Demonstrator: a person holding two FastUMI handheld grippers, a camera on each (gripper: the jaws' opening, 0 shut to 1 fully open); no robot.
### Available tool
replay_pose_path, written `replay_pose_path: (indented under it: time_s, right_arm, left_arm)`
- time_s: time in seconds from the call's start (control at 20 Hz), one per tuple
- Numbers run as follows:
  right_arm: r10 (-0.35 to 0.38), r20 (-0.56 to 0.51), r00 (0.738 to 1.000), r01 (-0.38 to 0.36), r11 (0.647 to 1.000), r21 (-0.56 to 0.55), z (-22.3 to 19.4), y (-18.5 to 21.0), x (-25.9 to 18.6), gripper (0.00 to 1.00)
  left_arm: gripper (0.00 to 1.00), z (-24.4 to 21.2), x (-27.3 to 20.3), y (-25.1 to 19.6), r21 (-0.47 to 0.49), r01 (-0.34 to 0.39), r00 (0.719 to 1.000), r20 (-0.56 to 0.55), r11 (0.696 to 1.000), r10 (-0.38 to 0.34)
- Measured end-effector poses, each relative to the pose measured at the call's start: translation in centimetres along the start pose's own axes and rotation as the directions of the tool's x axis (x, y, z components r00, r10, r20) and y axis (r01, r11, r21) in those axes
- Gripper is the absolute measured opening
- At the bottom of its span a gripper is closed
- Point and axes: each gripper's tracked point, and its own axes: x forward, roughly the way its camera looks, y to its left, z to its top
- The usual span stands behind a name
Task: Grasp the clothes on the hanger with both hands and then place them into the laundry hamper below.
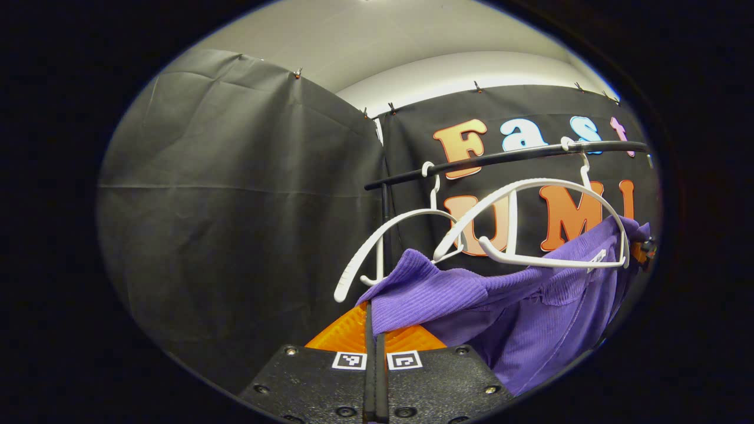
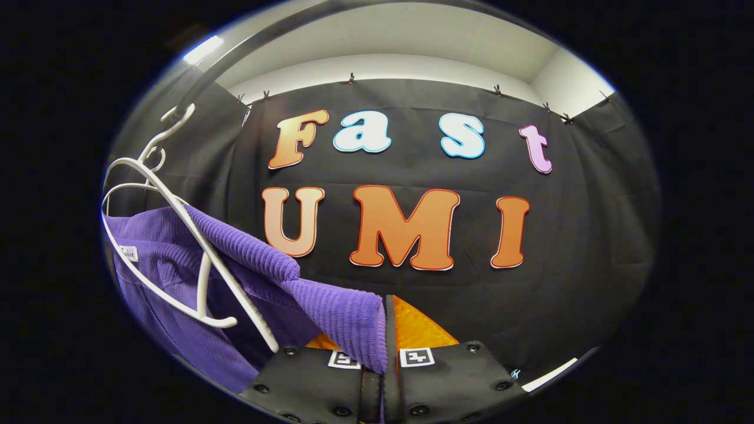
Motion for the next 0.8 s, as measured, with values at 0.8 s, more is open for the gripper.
replay_pose_path:
  time_s: [0.8]
  right_arm:
    - [0.098,-0.376,0.922,-0.038,0.986,0.165,-20.4,3.4,-8.4,0.15]
  left_arm:
    - [0.00,-15.8,-4.7,-13.1,-0.050,0.236,0.924,-0.296,0.970,-0.240]
